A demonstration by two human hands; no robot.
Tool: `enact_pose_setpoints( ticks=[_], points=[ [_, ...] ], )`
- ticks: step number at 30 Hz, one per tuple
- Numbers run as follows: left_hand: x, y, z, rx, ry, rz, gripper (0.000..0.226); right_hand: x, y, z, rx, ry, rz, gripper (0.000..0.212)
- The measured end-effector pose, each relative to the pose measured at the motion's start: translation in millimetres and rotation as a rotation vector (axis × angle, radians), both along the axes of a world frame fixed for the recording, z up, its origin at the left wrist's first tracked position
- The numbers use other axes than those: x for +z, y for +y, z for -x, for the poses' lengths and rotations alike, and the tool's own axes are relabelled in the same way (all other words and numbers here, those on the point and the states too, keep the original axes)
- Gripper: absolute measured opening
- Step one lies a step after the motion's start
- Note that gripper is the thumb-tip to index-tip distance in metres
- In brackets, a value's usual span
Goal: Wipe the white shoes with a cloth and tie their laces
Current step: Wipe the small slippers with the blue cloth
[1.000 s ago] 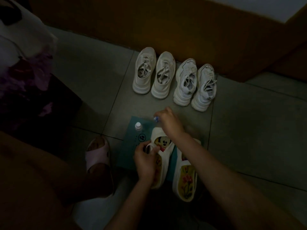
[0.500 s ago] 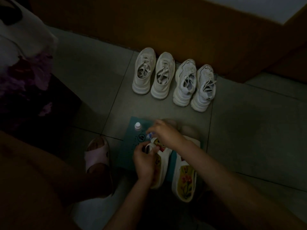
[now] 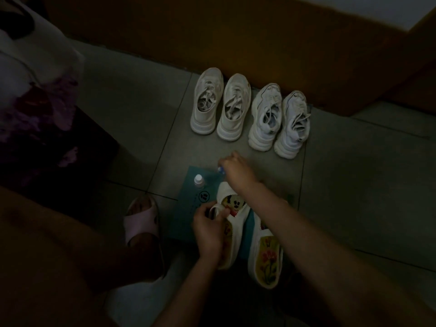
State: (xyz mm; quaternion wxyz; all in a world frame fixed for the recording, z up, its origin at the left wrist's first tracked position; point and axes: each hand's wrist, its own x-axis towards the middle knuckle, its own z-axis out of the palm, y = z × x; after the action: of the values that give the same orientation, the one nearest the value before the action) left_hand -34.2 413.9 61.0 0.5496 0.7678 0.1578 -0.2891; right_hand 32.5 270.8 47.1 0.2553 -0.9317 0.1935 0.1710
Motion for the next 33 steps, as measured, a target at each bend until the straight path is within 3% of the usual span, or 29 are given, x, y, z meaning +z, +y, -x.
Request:
enact_pose_setpoints(
  ticks=[6,12,16,18,22,24,28,33],
  points=[
    [-1,0,0,0.014,0.005,0.001,0.028,4,-7,6,0.166,0.007,-0.048,0.020],
    [2,-1,0,0.015,0.004,0.017,0.025,16,10,14,0.305,0.043,-0.094,0.039],
    [4,0,0,0.005,-0.017,0.022,0.021,27,10,28,0.311,0.016,-0.134,0.029],
    [3,0,0,0.005,-0.018,0.034,0.020,34,5,34,0.360,0.036,-0.247,0.024],
    [2,0,0,0.006,-0.016,0.050,0.020,44,-12,46,0.266,0.022,-0.166,0.029],
    [1,0,-1,0.008,-0.007,0.031,0.021,53,-27,43,0.130,0.030,-0.251,0.026],
    [-1,1,-1,0.009,0.002,0.022,0.025,49,-46,27,-0.145,-0.167,-0.190,0.030],
    [1,3,-3,0.016,0.022,0.033,0.022,18,-22,34,-0.103,-0.173,-0.112,0.029]
  ],
)
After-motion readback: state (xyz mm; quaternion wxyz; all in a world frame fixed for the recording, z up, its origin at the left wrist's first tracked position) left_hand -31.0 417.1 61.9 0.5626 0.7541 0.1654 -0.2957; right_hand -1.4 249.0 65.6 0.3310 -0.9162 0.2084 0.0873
